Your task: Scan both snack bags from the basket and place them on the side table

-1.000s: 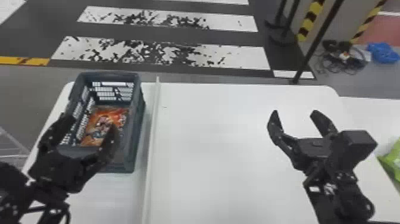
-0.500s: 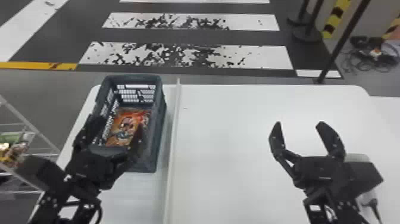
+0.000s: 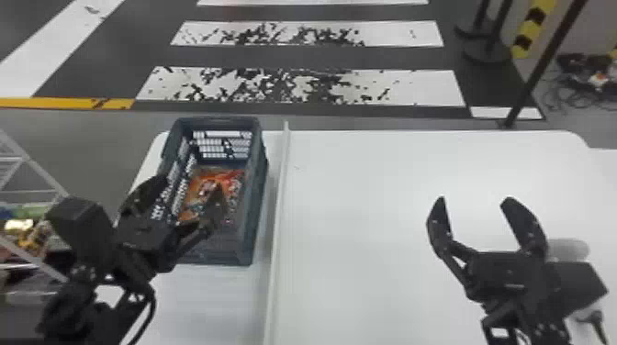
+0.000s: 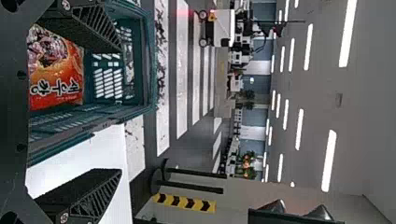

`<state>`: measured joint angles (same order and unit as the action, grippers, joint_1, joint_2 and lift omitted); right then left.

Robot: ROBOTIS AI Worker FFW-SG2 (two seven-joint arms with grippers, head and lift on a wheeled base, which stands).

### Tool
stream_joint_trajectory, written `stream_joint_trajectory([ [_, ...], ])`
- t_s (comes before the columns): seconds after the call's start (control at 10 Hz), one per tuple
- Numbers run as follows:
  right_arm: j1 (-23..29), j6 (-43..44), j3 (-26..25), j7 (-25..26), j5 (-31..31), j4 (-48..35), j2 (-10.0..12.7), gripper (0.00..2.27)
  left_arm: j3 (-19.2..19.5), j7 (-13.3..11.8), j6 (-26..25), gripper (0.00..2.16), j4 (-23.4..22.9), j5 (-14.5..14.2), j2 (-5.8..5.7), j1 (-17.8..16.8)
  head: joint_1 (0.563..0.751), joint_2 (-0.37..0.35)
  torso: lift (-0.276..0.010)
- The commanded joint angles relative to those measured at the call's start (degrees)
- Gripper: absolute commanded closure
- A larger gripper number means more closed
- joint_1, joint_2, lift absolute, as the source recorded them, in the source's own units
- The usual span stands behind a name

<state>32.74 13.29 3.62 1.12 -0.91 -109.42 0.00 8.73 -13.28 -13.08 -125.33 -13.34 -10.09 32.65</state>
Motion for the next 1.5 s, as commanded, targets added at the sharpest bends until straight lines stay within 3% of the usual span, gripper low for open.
stream_joint_trajectory([
  [0.0,0.5,0.1,-0.2,0.0,0.0,0.1,0.1,0.06,1.2,-0.3,-6.9,0.08,-0.6,-0.1,-0.10,-3.5,0.695,0.081,-0.075],
  [0.1,0.8,0.1,-0.3,-0.1,0.0,0.2,0.1,0.06,2.8,-1.0,-11.3,0.08,-0.5,0.1,-0.28,-6.4,0.695,0.083,-0.075],
  [0.2,1.1,0.1,-0.3,-0.1,0.0,0.3,0.1,0.06,3.1,-1.8,-15.2,0.08,-0.4,0.4,-1.33,-9.7,0.695,0.094,-0.075],
  [0.5,2.0,0.1,-0.7,-0.1,0.0,-0.1,0.1,0.06,3.1,-3.9,-19.2,0.08,3.4,1.6,-6.78,-16.7,0.695,0.111,-0.075],
  [0.7,2.2,0.1,-1.1,-0.1,0.0,-0.1,0.1,0.06,2.1,-4.7,-19.8,0.08,7.6,4.5,-10.03,-19.6,0.695,0.126,-0.075],
  [0.8,2.2,0.1,-1.1,-0.1,0.0,-0.1,0.1,0.06,1.0,-6.4,-19.8,0.08,10.3,6.5,-11.79,-21.5,0.695,0.137,-0.075],
  [0.9,2.2,0.1,-1.0,-0.1,0.0,-0.1,0.1,0.06,-0.6,-8.8,-19.8,0.08,12.3,9.8,-12.41,-23.3,0.695,0.141,-0.075],
  [1.2,2.1,-0.1,-0.9,-0.1,-0.1,-0.1,0.1,0.06,-4.2,-16.7,-21.3,0.08,17.6,19.8,-11.88,-28.1,0.695,0.136,-0.075],
  [1.4,1.6,-0.6,-0.8,-0.1,-0.1,0.0,0.1,0.06,-4.2,-19.9,-22.7,0.08,19.2,21.9,-11.79,-28.5,0.695,0.130,-0.075],
])
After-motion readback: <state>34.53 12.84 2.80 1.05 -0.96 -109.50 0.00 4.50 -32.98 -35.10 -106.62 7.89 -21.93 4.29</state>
